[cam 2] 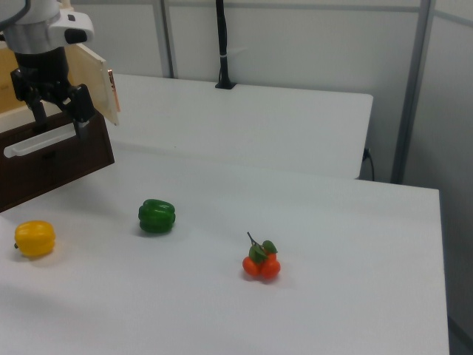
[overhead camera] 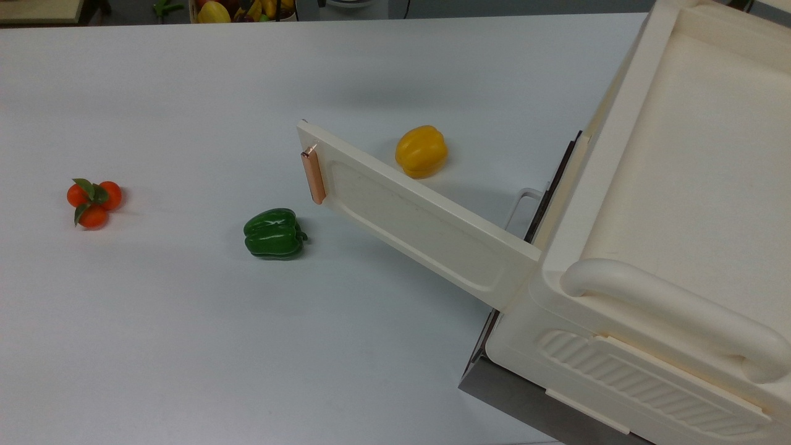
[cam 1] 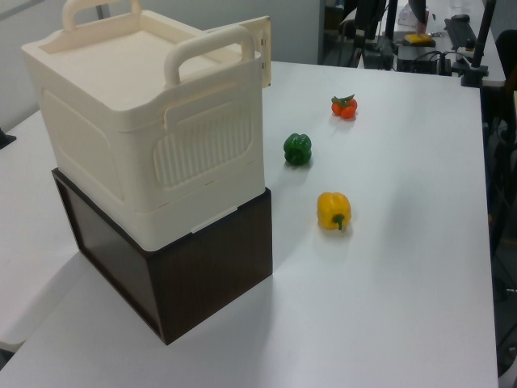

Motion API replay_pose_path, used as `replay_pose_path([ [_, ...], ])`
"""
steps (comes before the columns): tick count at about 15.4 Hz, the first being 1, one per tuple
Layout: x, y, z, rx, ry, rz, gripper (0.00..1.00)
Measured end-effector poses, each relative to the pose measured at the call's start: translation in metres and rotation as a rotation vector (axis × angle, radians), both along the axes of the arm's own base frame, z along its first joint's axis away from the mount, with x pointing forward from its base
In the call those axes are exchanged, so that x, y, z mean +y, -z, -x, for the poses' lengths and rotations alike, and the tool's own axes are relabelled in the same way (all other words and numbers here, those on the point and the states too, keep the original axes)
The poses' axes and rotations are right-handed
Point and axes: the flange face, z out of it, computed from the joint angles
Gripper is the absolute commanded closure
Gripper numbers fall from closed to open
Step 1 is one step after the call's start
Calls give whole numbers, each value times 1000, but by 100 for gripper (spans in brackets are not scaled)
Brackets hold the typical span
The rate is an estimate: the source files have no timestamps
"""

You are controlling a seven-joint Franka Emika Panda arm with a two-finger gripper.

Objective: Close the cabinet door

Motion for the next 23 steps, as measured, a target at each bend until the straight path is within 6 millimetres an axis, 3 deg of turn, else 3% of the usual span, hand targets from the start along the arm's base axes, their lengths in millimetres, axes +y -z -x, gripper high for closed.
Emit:
replay_pose_path([
  [8,0,0,0,0,-4,0,1],
  [9,0,0,0,0,-4,0,9],
  [11,0,0,0,0,-4,0,39],
  [12,0,0,0,0,-7,1,46],
  [16,-2,0,0,-2,-19,2,100],
  [23,-6,-7,-7,-73,13,-53,100],
])
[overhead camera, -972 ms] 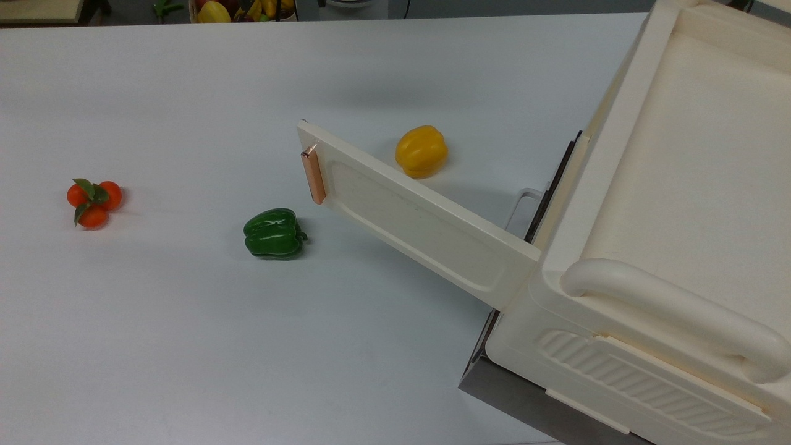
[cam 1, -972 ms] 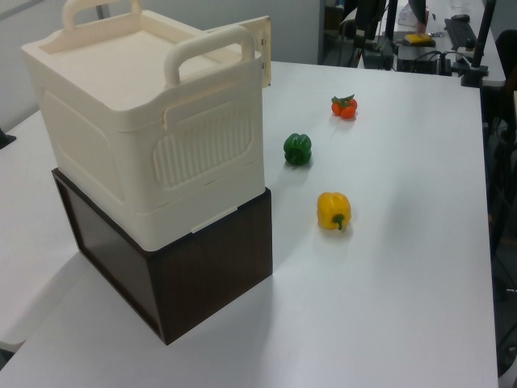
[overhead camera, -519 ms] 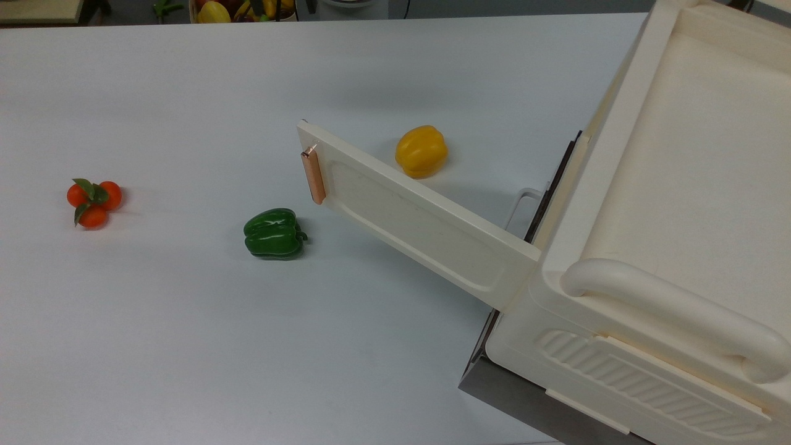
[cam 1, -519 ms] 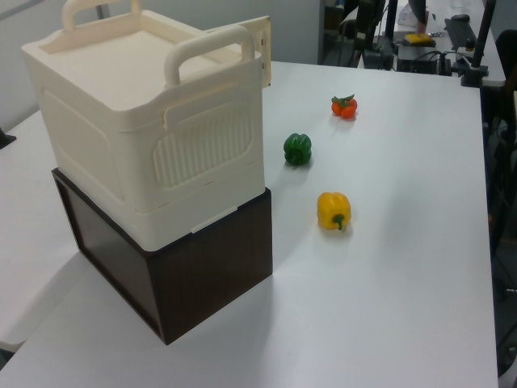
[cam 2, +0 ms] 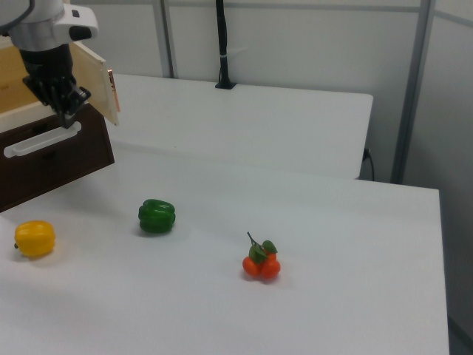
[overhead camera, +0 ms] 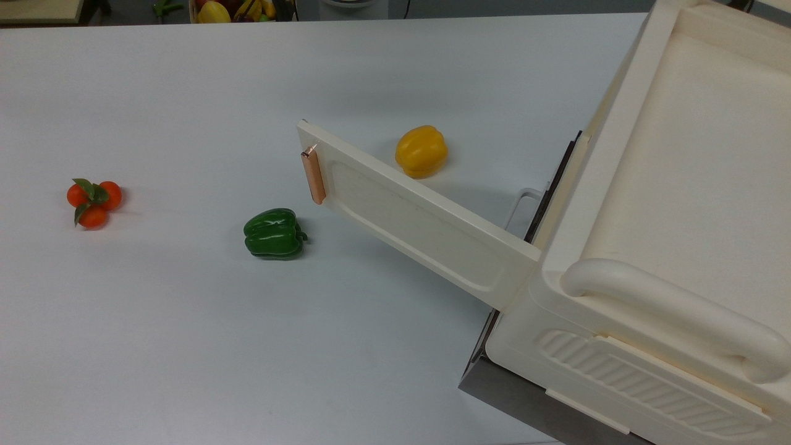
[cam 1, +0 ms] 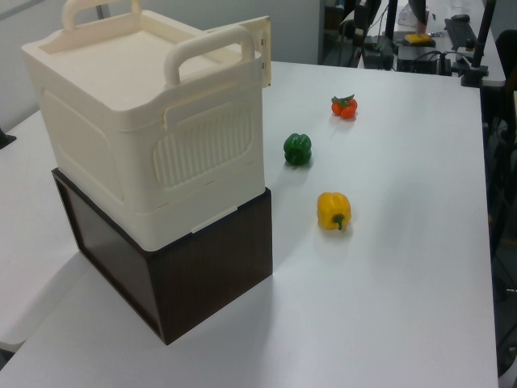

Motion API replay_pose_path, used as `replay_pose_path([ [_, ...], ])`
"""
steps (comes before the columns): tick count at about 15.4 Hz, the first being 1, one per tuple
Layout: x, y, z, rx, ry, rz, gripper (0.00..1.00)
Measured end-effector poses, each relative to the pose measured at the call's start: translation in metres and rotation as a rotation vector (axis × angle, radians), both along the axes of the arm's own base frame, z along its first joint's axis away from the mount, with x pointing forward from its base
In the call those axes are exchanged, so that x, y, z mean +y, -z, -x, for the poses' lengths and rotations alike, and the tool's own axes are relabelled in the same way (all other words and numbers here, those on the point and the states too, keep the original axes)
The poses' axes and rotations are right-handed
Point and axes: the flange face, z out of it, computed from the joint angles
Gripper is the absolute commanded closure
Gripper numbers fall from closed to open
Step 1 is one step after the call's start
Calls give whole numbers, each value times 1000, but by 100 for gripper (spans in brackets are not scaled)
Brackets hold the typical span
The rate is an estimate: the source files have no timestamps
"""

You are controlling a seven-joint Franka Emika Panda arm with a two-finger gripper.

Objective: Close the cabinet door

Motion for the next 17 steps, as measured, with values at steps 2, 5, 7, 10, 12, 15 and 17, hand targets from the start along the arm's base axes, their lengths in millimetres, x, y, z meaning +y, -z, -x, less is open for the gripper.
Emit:
replay_pose_path([
  [2,-1,-6,-9,-72,46,-24,100],
  [5,-5,-9,-27,-193,144,-79,100],
  [7,-13,-12,-43,-294,245,-156,100],
  [10,-26,-11,-63,-421,368,-247,100],
  [12,-32,-5,-73,-468,443,-297,100],
  [15,-42,4,-88,-558,564,-384,100],
  [17,-46,14,-97,-607,623,-426,100],
])
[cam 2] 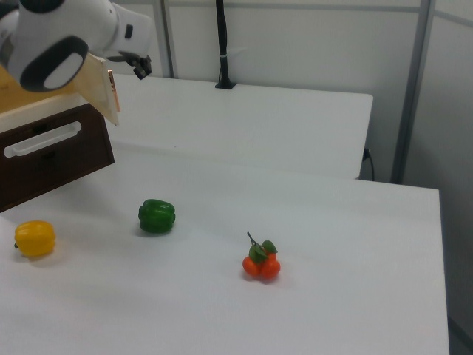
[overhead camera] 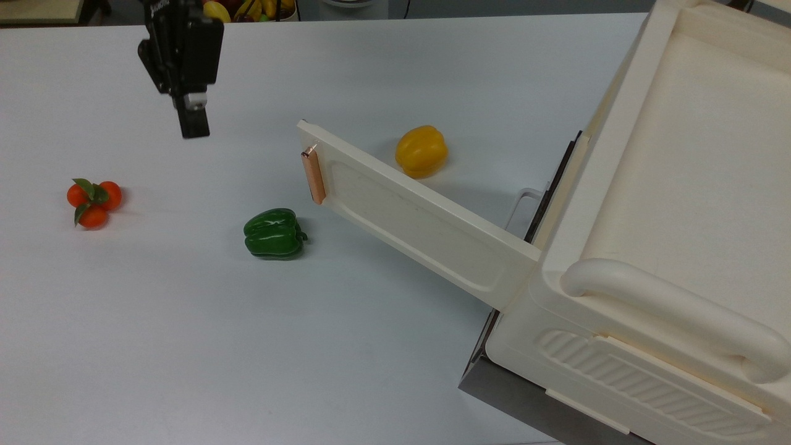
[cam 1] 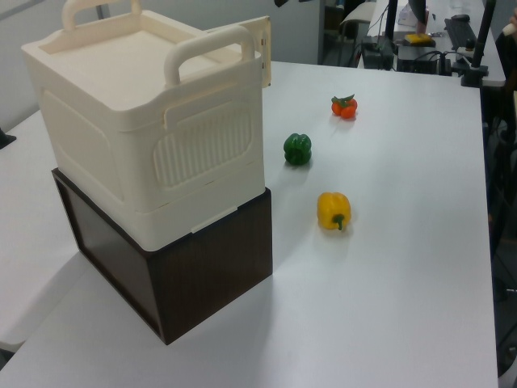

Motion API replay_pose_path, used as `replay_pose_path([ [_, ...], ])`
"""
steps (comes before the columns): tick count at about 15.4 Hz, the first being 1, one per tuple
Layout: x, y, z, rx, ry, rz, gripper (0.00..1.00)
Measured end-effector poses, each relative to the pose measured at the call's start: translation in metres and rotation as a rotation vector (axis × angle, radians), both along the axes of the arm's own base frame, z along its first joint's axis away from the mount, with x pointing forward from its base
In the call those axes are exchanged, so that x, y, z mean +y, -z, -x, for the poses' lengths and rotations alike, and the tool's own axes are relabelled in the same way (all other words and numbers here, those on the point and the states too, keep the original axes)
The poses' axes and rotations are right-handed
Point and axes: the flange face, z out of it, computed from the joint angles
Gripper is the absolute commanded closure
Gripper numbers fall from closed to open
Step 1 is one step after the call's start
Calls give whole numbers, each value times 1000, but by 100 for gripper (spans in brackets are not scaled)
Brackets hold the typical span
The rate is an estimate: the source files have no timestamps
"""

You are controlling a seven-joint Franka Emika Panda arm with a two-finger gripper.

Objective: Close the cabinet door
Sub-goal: 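Move the gripper down toward the open door's orange handle edge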

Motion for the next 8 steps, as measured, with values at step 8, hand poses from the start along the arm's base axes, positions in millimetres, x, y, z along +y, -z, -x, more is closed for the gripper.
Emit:
replay_pose_path([
  [8,41,35,-21,-10,1,-70,100],
])
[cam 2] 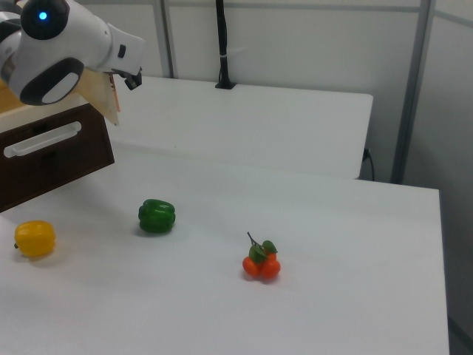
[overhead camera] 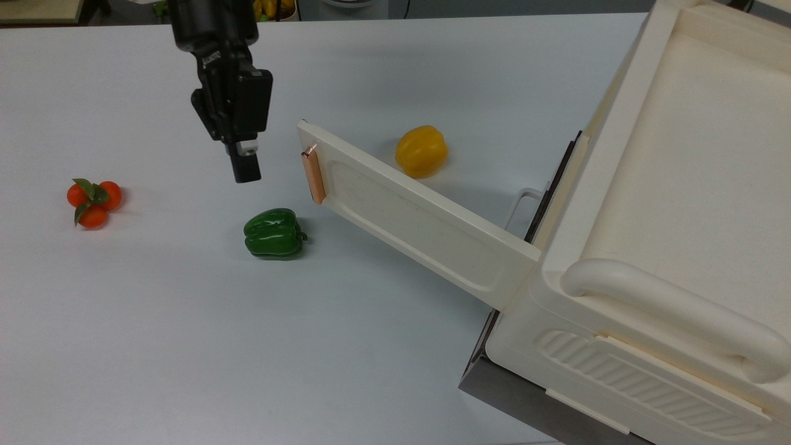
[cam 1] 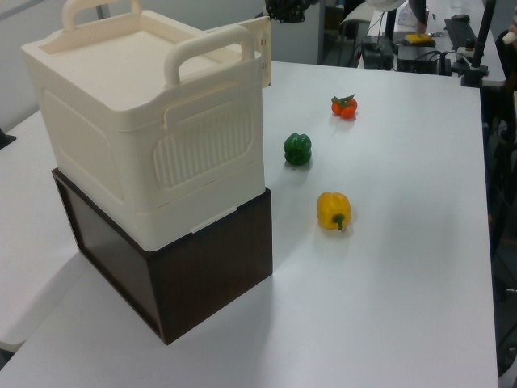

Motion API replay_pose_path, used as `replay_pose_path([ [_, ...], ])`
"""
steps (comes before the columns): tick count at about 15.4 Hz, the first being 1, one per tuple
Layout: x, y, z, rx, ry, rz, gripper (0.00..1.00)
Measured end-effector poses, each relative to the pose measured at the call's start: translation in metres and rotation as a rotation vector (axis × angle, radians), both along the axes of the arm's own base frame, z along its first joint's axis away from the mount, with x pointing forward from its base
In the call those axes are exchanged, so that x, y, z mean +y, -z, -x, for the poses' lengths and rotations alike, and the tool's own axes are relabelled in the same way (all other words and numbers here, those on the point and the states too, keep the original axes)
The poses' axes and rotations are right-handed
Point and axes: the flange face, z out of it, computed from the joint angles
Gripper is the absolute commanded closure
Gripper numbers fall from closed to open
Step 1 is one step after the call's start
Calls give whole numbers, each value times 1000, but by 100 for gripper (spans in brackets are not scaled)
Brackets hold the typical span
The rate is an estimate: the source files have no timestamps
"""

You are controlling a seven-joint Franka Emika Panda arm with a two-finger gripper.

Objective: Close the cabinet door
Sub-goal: 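Move the gripper down toward the open door's orange handle edge, then push the cream door edge with the gripper, swinging it shut against the cabinet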

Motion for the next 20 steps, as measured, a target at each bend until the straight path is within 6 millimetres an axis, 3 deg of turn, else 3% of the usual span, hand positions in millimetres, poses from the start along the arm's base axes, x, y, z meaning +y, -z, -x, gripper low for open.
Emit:
replay_pose_path([
  [6,20,2,-1,11,-37,-10,100],
  [20,52,11,14,243,-244,-59,100],
])
